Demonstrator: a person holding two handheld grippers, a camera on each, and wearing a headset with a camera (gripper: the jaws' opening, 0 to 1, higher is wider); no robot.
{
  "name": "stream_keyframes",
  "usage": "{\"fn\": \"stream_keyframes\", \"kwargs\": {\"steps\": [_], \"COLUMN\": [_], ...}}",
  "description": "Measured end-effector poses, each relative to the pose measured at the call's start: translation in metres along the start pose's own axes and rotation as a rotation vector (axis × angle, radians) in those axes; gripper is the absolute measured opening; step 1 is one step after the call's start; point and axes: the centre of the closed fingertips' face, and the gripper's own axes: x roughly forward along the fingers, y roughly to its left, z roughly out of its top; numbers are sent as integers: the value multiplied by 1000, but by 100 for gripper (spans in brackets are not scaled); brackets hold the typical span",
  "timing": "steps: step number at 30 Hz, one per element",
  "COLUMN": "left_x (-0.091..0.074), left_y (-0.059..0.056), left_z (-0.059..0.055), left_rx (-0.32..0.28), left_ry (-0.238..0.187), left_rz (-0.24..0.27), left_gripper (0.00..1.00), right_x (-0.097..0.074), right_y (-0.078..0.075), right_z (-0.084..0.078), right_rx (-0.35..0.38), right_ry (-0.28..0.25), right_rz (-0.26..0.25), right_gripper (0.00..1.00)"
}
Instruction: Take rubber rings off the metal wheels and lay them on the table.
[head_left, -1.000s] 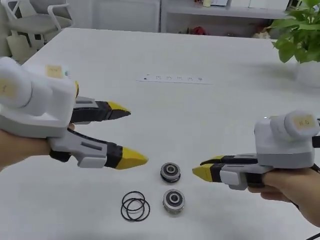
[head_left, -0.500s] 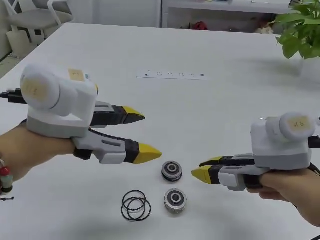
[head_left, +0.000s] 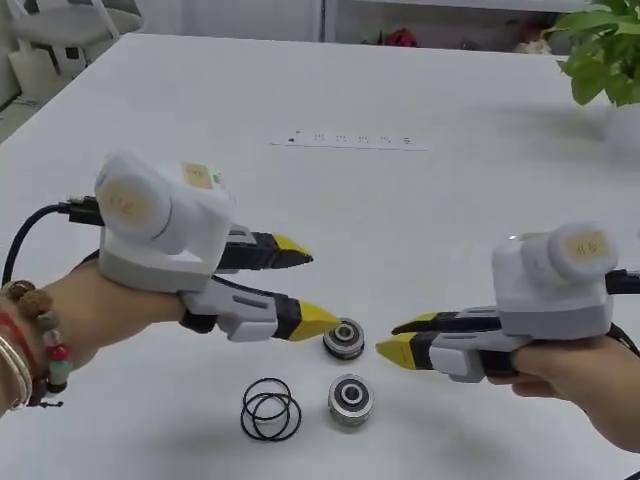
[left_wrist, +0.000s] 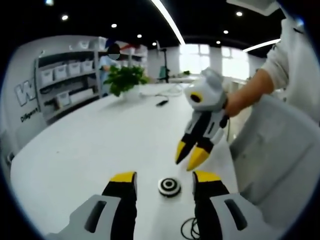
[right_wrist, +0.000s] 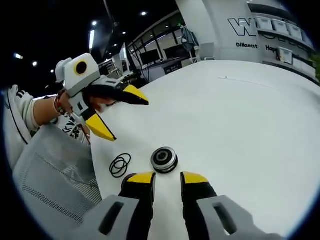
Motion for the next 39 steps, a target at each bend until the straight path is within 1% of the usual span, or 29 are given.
{"fn": "stream_keyframes", "kwargs": {"steps": [3,7,10,15,18,20,23,28,29,32,36,37,39], "left_x": [8,18,25,32,35,37,39,41,42,44,45,45,45], "left_y": [0,-2,-6,-7,-7,-6,-6,-4,-4,-4,-4,-4,-5], "left_z": [-4,-7,-14,-22,-28,-32,-35,-41,-41,-44,-51,-50,-50], "left_rx": [19,23,35,36,41,32,26,18,15,31,39,24,14], "left_ry": [15,18,40,58,74,82,78,86,87,94,119,111,106], "left_rz": [-4,-21,-43,-49,-46,-45,-44,-35,-34,-27,-27,-29,-35], "left_gripper": [42,37,35,30,28,26,24,20,20,20,20,20,17], "right_x": [4,10,13,18,20,23,27,30,30,31,32,32,33], "right_y": [1,2,4,4,4,5,5,4,3,2,1,1,0], "right_z": [-1,-2,-6,-9,-8,-7,-7,-9,-9,-9,-9,-9,-9], "right_rx": [-8,-29,-43,-64,-76,-85,-97,-115,-119,-131,-140,-140,-143], "right_ry": [8,24,41,53,53,53,57,62,62,58,56,57,53], "right_rz": [5,14,23,29,30,32,36,42,41,40,41,40,40], "right_gripper": [18,18,19,20,20,21,21,20,20,18,17,16,15]}}
